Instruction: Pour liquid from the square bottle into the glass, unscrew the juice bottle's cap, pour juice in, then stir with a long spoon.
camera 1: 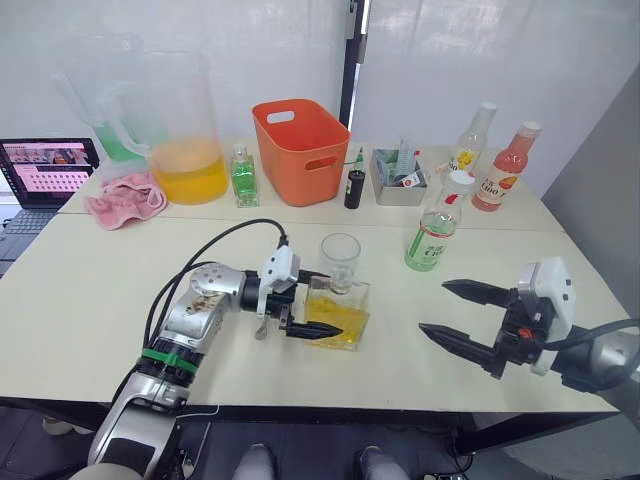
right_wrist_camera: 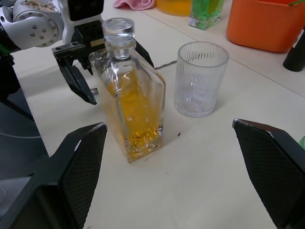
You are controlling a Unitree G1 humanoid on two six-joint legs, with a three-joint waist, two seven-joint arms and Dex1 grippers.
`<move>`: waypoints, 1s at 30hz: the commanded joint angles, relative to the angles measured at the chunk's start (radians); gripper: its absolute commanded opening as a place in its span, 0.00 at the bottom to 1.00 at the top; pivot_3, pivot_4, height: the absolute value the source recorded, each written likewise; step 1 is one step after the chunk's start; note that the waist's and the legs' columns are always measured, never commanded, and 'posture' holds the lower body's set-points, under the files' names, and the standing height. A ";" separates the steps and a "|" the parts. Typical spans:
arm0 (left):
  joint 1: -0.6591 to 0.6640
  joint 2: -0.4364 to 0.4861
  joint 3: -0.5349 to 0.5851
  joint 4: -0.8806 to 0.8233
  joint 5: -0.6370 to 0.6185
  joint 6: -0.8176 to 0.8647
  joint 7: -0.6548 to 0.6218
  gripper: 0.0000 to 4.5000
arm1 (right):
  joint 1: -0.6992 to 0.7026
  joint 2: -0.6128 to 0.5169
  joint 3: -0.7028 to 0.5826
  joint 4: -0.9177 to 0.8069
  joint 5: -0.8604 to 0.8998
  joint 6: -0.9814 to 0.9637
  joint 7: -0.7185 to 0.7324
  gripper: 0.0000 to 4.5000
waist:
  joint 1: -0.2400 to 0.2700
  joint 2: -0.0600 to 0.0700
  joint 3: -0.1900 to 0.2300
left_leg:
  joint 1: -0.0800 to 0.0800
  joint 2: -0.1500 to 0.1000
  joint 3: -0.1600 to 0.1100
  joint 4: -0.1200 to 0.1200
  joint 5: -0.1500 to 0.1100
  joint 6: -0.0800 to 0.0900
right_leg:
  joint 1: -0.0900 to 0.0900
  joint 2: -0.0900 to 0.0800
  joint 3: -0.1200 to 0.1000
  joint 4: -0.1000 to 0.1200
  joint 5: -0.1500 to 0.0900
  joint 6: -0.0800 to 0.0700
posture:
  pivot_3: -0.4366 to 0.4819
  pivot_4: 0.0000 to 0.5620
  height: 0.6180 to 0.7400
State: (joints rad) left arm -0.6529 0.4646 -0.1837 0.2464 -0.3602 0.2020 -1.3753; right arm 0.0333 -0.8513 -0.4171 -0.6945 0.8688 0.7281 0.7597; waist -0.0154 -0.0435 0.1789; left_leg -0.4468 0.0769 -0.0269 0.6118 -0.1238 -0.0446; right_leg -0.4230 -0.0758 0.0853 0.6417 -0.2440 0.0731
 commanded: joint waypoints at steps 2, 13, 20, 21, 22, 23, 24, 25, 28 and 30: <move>0.011 0.024 0.039 -0.106 -0.062 0.142 0.035 1.00 | -0.053 -0.019 0.018 0.008 0.013 -0.009 0.006 1.00 | 0.000 0.000 0.000 | 0.000 0.000 0.000 0.000 0.000 0.000 | 0.000 0.000 0.000 0.000 0.000 0.000 | 0.48 0.27 0.70; 0.030 0.022 0.032 -0.242 -0.080 0.214 0.096 1.00 | -0.128 0.004 0.109 0.040 -0.002 -0.018 -0.003 1.00 | 0.003 0.000 0.000 | 0.000 0.000 0.000 0.000 0.000 0.000 | 0.000 0.000 0.000 0.000 0.000 0.000 | 0.48 0.27 0.70; 0.000 -0.006 -0.021 -0.204 -0.031 0.157 0.090 1.00 | -0.134 0.008 0.119 0.031 0.002 -0.012 -0.028 1.00 | 0.003 0.000 0.000 | 0.000 0.000 0.000 0.001 0.000 0.000 | 0.001 0.000 0.000 0.000 0.000 0.000 | 0.48 0.27 0.70; -0.002 -0.010 -0.024 -0.201 -0.029 0.154 0.089 1.00 | -0.133 0.008 0.119 0.028 0.003 -0.010 -0.032 1.00 | 0.003 0.000 0.000 | 0.000 0.000 0.000 0.001 0.000 0.000 | 0.001 0.000 0.000 0.000 0.000 0.000 | 0.48 0.27 0.70; -0.004 -0.013 -0.025 -0.199 -0.027 0.153 0.090 1.00 | -0.133 0.007 0.119 0.027 0.004 -0.009 -0.036 1.00 | 0.003 0.000 0.000 | 0.000 0.000 0.000 0.001 0.000 0.000 | 0.001 0.000 0.000 0.000 0.000 0.000 | 0.48 0.27 0.70; -0.006 -0.016 -0.025 -0.199 -0.028 0.155 0.091 1.00 | -0.132 0.007 0.118 0.026 0.006 -0.008 -0.038 1.00 | 0.003 0.000 0.000 | 0.000 0.000 0.000 0.001 0.000 0.000 | 0.001 0.000 0.000 0.000 0.000 0.000 | 0.48 0.27 0.70; -0.007 -0.019 -0.024 -0.200 -0.032 0.160 0.092 1.00 | -0.130 0.007 0.117 0.025 0.007 -0.007 -0.041 1.00 | 0.003 0.000 0.000 | 0.000 0.000 0.000 0.001 0.000 0.000 | 0.001 0.000 0.000 0.000 0.000 0.000 | 0.48 0.27 0.70; -0.008 -0.020 -0.023 -0.203 -0.034 0.165 0.093 1.00 | -0.128 0.007 0.115 0.023 0.008 -0.007 -0.045 1.00 | 0.003 0.000 0.000 | 0.000 0.000 0.000 0.001 0.000 0.000 | 0.001 0.000 0.000 0.000 0.000 0.000 | 0.48 0.27 0.70; -0.009 -0.024 -0.025 -0.201 -0.033 0.169 0.096 0.87 | -0.124 0.008 0.117 0.016 0.010 -0.010 -0.052 1.00 | 0.003 0.000 0.000 | 0.000 0.000 0.000 0.001 0.000 0.000 | 0.001 0.000 0.000 0.000 0.001 0.001 | 0.48 0.27 0.70; -0.009 -0.027 -0.029 -0.194 -0.028 0.164 0.096 0.74 | -0.130 0.012 0.126 0.014 0.007 -0.012 -0.057 1.00 | 0.003 0.000 0.000 | 0.000 0.000 0.000 0.001 0.000 0.000 | 0.001 0.000 0.000 0.000 0.001 0.002 | 0.48 0.27 0.70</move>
State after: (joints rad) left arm -0.6459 0.4454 -0.2093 0.0591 -0.3847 0.3750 -1.2760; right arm -0.0912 -0.8455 -0.2833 -0.6491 0.8674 0.7282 0.7090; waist -0.0125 -0.0434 0.1788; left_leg -0.4466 0.0768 -0.0270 0.6123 -0.1238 -0.0446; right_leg -0.4223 -0.0758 0.0854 0.6420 -0.2431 0.0749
